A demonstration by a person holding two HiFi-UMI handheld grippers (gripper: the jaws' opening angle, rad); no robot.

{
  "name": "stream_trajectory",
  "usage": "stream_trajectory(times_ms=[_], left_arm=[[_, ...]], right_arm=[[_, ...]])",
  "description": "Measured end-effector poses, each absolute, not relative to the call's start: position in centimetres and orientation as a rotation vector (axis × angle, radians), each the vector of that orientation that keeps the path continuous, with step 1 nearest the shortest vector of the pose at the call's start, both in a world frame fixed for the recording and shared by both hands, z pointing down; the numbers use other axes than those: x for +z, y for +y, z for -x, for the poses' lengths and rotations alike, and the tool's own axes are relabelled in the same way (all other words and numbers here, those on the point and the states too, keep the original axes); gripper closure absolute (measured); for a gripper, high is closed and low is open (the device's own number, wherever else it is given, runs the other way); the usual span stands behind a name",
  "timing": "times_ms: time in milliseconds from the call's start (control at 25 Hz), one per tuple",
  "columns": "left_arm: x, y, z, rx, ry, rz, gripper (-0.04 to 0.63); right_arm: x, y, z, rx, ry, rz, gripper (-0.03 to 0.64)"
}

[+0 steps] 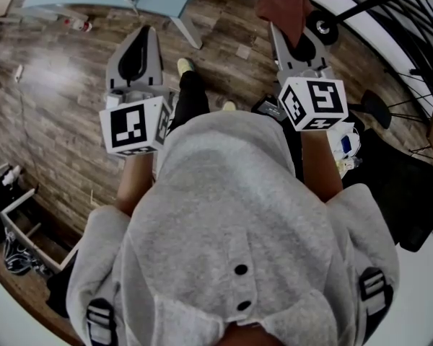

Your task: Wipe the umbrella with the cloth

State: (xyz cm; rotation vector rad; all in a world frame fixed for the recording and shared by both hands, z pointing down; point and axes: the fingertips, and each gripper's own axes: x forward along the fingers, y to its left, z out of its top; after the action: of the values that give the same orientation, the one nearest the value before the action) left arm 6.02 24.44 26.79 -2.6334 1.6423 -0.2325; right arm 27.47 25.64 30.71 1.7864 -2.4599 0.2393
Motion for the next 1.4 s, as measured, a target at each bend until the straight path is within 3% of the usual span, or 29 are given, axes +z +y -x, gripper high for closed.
stream_trajectory(times_ms=[1400], left_arm=[[32.7,0.5,3.1,-0.361,1.777,2.720,0.583]], right_arm=[[33.3,0.5,-17.9,0.395,-2.427,-1.591,0.545]])
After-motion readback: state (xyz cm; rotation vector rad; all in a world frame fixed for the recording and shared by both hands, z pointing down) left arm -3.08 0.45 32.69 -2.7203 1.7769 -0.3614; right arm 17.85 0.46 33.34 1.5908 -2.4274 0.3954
